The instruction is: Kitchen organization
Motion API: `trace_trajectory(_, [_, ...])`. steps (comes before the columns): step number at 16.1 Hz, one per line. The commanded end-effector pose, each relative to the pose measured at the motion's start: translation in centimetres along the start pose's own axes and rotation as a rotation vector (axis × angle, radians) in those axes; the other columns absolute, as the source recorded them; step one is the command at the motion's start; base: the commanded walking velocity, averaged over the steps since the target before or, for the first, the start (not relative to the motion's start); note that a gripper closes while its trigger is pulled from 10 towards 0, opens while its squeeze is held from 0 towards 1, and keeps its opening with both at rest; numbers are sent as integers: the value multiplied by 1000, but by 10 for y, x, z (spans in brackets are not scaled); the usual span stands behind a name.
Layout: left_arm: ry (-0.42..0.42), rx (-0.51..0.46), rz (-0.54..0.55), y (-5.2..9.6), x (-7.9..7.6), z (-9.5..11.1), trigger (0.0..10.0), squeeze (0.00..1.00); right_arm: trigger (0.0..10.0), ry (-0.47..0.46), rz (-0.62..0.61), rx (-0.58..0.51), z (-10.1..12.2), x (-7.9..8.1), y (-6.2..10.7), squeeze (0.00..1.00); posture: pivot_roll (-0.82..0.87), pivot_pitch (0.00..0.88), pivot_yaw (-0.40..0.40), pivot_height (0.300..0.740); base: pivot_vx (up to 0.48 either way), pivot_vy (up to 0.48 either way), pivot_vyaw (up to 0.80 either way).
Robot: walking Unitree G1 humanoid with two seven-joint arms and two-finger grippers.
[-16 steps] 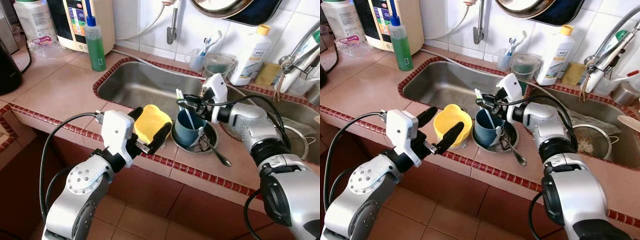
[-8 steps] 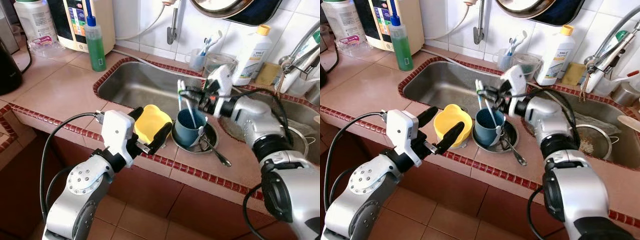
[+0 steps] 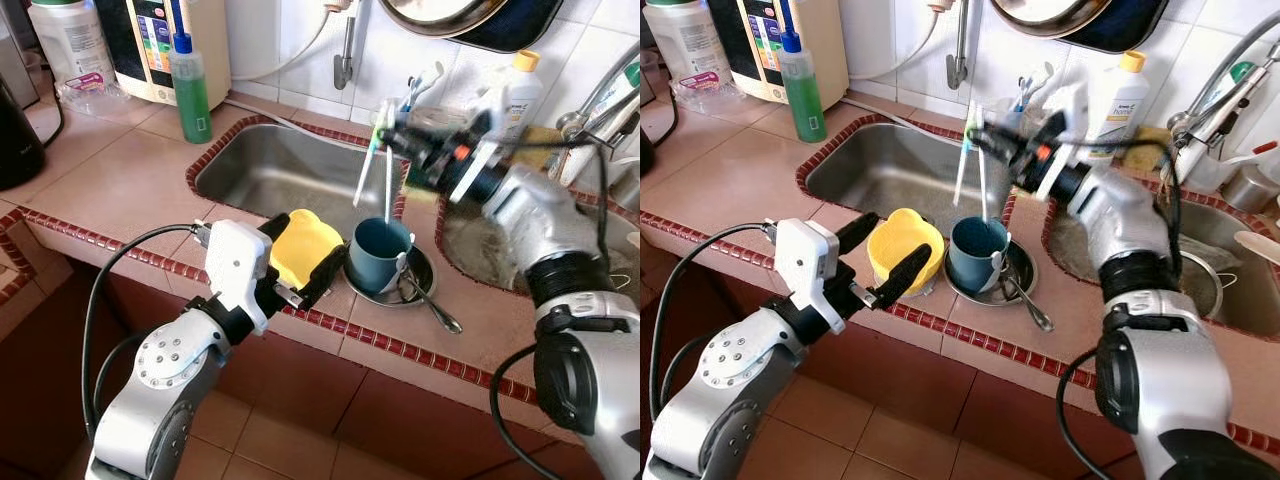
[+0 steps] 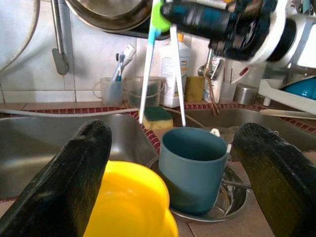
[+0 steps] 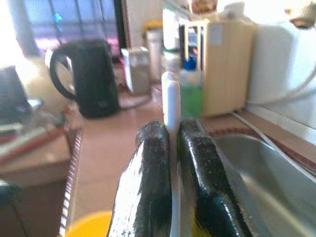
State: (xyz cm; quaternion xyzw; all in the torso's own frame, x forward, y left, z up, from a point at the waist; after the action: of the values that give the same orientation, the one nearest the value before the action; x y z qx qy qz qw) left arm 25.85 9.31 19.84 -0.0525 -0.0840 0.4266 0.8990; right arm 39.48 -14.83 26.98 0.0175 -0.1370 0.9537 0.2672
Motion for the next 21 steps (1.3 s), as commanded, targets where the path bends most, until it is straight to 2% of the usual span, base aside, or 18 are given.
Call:
trace_trajectory(1, [-9, -12, -22, -3, -2, 3, 10000, 0, 10000, 4, 45, -71, 22, 4, 3, 0, -41, 8, -76, 740, 0, 0, 0])
trace_trajectory(3, [-5, -17, -22, -4, -1, 4, 10000, 0, 10000, -14, 54, -106, 30, 6, 5, 0, -45, 5, -72, 740, 0, 0, 0])
trace_trajectory(5, [-8, -20, -10, -5, 3, 4, 10000, 0, 10000, -37, 49, -222, 51, 8, 13, 0, -50, 0, -64, 740, 0, 0, 0])
trace_trajectory(7, [-12, -21, 25, -7, 9, 3, 10000, 0, 10000, -5, 0, -282, 61, 6, 21, 0, -51, 0, -64, 740, 0, 0, 0])
trace_trajectory(8, [-25, -20, 61, -7, 15, 3, 10000, 0, 10000, 14, -69, -319, 65, 1, 27, 0, -51, 0, -62, 740, 0, 0, 0])
trace_trajectory(9, [-60, -11, 109, -8, 24, 3, 10000, 0, 10000, 72, -156, -327, 66, -6, 34, 0, -52, 0, -59, 740, 0, 0, 0])
trace_trajectory(10, [-95, 11, 166, -9, 35, 1, 10000, 0, 10000, 158, -276, -303, 61, -12, 40, 0, -56, 0, -56, 740, 0, 0, 0])
trace_trajectory(12, [-141, 23, 222, -9, 51, 3, 10000, 0, 10000, 218, -394, -307, 57, -16, 45, 0, -56, 0, -51, 740, 0, 0, 0])
trace_trajectory(13, [-171, 15, 249, -9, 61, 6, 10000, 0, 10000, 261, -497, -326, 56, -20, 51, 0, -58, 0, -47, 740, 0, 0, 0])
trace_trajectory(17, [-252, -2, 324, -15, 81, 13, 10000, 0, 10000, 334, -667, -383, 49, -17, 59, 0, -63, 7, -23, 740, 0, 0, 0])
trace_trajectory(21, [-207, -30, 293, -29, 86, 16, 10000, 0, 10000, 393, -741, -370, 30, -5, 61, 0, -83, 12, 4, 740, 0, 0, 0])
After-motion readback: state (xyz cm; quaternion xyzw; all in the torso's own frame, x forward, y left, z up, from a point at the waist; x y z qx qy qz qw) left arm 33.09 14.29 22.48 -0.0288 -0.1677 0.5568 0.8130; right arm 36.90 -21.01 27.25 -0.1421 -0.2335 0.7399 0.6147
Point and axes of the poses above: a point about 5 cm out from each wrist's last joint towards the gripper, its own y axis pointing back from the gripper into the wrist, its own z axis along the axis of the wrist's last joint, x = y × z, the point moved 1 cm from there along -y, pointing out of the wrist towards the gripper, and after that the axes turned 4 degrees about -y, right-handed, at the moved point
